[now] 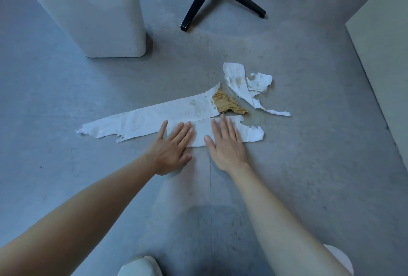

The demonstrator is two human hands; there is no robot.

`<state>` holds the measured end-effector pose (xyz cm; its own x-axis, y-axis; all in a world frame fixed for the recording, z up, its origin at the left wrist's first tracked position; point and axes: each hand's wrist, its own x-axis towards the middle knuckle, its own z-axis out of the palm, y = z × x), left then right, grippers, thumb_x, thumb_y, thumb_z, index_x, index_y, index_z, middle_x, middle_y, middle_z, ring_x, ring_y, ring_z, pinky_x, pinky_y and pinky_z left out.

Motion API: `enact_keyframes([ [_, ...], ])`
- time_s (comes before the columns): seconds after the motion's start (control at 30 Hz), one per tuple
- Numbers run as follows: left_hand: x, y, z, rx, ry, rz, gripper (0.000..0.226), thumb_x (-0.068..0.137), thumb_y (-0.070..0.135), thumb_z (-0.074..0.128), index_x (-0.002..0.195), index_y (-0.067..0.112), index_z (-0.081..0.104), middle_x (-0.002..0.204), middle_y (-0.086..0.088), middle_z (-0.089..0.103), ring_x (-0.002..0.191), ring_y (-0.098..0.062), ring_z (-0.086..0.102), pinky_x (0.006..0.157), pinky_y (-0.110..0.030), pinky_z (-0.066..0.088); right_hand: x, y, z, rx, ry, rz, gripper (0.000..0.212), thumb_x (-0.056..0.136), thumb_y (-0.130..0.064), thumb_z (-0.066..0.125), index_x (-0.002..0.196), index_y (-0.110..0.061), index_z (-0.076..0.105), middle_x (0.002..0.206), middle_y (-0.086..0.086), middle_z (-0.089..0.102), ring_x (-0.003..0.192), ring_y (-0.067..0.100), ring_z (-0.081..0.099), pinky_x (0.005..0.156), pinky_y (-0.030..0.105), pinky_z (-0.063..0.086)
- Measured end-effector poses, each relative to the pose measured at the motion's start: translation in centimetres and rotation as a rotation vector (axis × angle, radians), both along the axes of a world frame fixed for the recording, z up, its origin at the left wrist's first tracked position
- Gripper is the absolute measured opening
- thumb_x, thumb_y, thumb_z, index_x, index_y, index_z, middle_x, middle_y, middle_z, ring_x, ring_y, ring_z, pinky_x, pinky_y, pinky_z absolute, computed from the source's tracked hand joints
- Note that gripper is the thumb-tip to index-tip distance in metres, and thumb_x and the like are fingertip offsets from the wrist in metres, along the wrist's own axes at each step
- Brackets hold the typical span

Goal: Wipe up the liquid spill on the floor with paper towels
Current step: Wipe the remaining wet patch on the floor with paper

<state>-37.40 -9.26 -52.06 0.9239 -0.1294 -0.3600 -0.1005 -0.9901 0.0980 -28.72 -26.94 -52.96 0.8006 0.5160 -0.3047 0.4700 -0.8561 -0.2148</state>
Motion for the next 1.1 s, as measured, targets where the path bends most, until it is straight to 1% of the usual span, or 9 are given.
enact_keyframes([
  [0.13,-0.1,-0.3,-0.2,-0.004,0.034,-0.048,0.109,0.057,0.065,-0.047,0.150,0.018,-0.016,0.151,0.002,-0.029,0.145,-0.017,-0.018,0.110,-0.050,-0.021,-2.8,0.5,-0.7,0.022,0.031,0.147,0.079,0.080,-0.058,-0.010,0.152,-0.028,0.002,0.160,-0.005,-0.010,0.147,0.015,-0.011,0.118,0.037,-0.005],
  [0.23,-0.1,0.5,-0.2,0.020,0.075,-0.072,0.108,0.055,0.064,-0.048,0.150,0.020,-0.020,0.151,0.005,-0.031,0.141,-0.013,-0.024,0.111,-0.052,-0.019,-1.8,-1.4,-0.5,0.030,0.024,0.072,0.072,0.085,-0.057,-0.009,0.152,-0.030,-0.001,0.159,-0.007,-0.013,0.146,0.013,-0.013,0.117,0.037,-0.008],
  [0.33,-0.5,1.3,0.0,0.031,0.101,-0.076,0.107,0.056,0.066,-0.047,0.150,0.022,-0.021,0.153,0.005,-0.029,0.145,-0.015,-0.019,0.112,-0.053,-0.017,-0.4,-4.1,-0.4,-0.049,0.027,-0.035,0.057,0.099,-0.049,0.007,0.151,-0.030,-0.005,0.158,-0.004,-0.018,0.145,0.014,-0.018,0.118,0.038,-0.009],
  [0.43,-0.8,1.4,0.3,0.033,0.101,-0.051,0.109,0.056,0.067,-0.045,0.150,0.020,-0.018,0.154,0.003,-0.027,0.146,-0.016,-0.016,0.113,-0.053,-0.016,-0.2,-5.0,-0.1,-0.130,0.007,-0.163,0.064,0.097,-0.054,0.007,0.152,-0.023,-0.005,0.159,0.004,-0.016,0.145,0.020,-0.018,0.119,0.039,-0.010],
  [0.53,-1.0,0.8,0.3,0.029,0.088,-0.048,0.107,0.058,0.068,-0.043,0.150,0.019,-0.019,0.153,0.003,-0.027,0.146,-0.018,-0.017,0.113,-0.053,-0.015,-1.7,-2.9,0.4,-0.010,-0.028,-0.008,0.079,0.084,-0.060,-0.006,0.153,-0.021,0.002,0.159,0.005,-0.012,0.146,0.021,-0.015,0.118,0.036,-0.011],
  [0.6,-1.0,0.5,0.3,0.016,0.097,-0.099,0.103,0.060,0.069,-0.041,0.150,0.024,-0.020,0.154,0.008,-0.028,0.145,-0.017,-0.020,0.112,-0.052,-0.015,-3.2,-1.5,0.6,0.041,0.008,0.169,0.079,0.082,-0.059,-0.009,0.152,-0.026,0.003,0.160,0.000,-0.012,0.146,0.018,-0.014,0.118,0.035,-0.008],
  [0.67,-1.1,0.8,0.3,0.002,0.129,-0.121,0.098,0.061,0.070,-0.040,0.148,0.029,-0.023,0.153,0.012,-0.030,0.142,-0.014,-0.025,0.112,-0.053,-0.016,-3.8,-1.3,0.2,0.023,0.045,0.204,0.078,0.080,-0.059,-0.011,0.152,-0.030,0.001,0.159,-0.004,-0.013,0.146,0.015,-0.014,0.118,0.035,-0.008],
  [0.83,-1.2,1.9,0.5,-0.009,0.172,-0.097,0.085,0.068,0.070,-0.032,0.145,0.035,-0.027,0.151,0.018,-0.032,0.142,-0.013,-0.026,0.112,-0.055,-0.015,-1.4,-5.0,-0.2,-0.045,0.053,-0.061,0.059,0.098,-0.052,0.007,0.151,-0.029,-0.006,0.157,-0.004,-0.020,0.145,0.015,-0.020,0.119,0.038,-0.008],
  [1.1,-1.4,2.4,0.9,0.000,0.181,-0.024,0.104,0.053,0.072,-0.044,0.147,0.032,-0.024,0.152,0.017,-0.030,0.145,-0.014,-0.020,0.114,-0.056,-0.012,0.8,-6.8,1.1,-0.154,0.037,-0.318,0.066,0.098,-0.053,0.009,0.152,-0.018,-0.004,0.159,0.007,-0.013,0.146,0.021,-0.015,0.118,0.041,-0.012],
])
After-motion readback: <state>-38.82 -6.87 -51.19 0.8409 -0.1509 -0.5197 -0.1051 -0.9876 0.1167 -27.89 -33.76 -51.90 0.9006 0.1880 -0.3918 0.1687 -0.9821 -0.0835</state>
